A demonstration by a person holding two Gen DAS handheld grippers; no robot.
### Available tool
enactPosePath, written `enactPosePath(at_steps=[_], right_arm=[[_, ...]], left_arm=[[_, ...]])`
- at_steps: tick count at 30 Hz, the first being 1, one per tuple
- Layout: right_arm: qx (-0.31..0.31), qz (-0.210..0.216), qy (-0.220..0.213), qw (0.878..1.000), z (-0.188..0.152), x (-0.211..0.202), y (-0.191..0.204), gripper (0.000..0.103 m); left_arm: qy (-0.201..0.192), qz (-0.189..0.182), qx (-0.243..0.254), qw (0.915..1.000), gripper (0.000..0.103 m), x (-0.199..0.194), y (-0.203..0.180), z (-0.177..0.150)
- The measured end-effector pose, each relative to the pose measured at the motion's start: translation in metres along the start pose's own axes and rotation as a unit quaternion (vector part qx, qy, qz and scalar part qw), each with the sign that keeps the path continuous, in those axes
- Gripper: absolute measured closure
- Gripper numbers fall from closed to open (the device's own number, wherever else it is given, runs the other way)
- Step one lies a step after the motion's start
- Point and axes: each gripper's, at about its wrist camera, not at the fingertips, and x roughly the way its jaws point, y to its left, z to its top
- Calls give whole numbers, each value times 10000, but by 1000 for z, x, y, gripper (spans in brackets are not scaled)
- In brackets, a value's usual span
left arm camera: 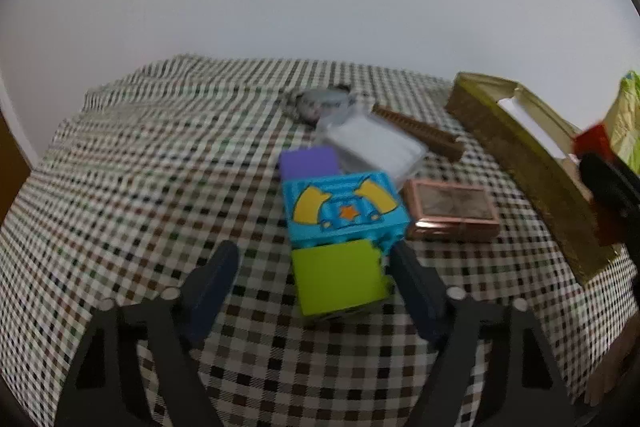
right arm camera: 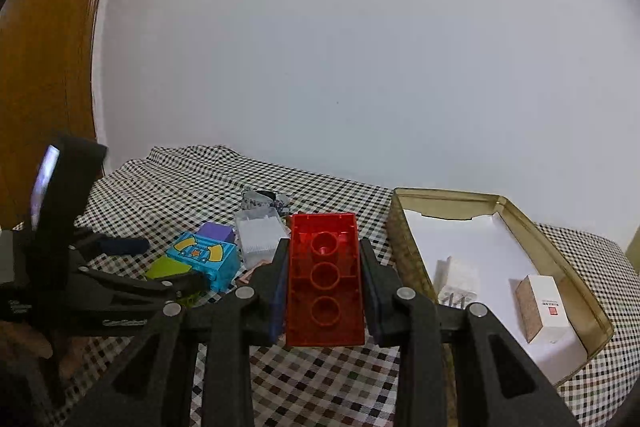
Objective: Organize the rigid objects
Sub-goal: 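Grasp the red brick with the right tool while the left tool grasps the green block, then carry the red brick and green block into the tray and release both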
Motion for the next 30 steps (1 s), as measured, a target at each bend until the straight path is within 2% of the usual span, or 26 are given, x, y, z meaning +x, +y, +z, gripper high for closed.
enactPosePath(at_steps=[3,5,8,15,22,30], right_arm=[[77,-7,18,10000,1,-3,-3,69],[105,-13,35,9999,1,-4,-6,69],[149,-10,51,9999,0,-10,-6,69],[383,109,-43,9992,0,-19,-23,69],[610,231,-155,9977,0,-26,-47,69],[854,292,-378,9952,1,-37,-73,69]], left_arm=[[240,-38,-147,9996,41,8,5,-1],[227,25,-118,9997,43,7,3,-2],[214,102,-12,9997,61,5,-4,-2],[84,103,-207,9997,61,-4,5,-1],[-655,240,-245,9973,61,-35,-3,-7],[-1110,-15,-170,9937,61,-48,-33,8]])
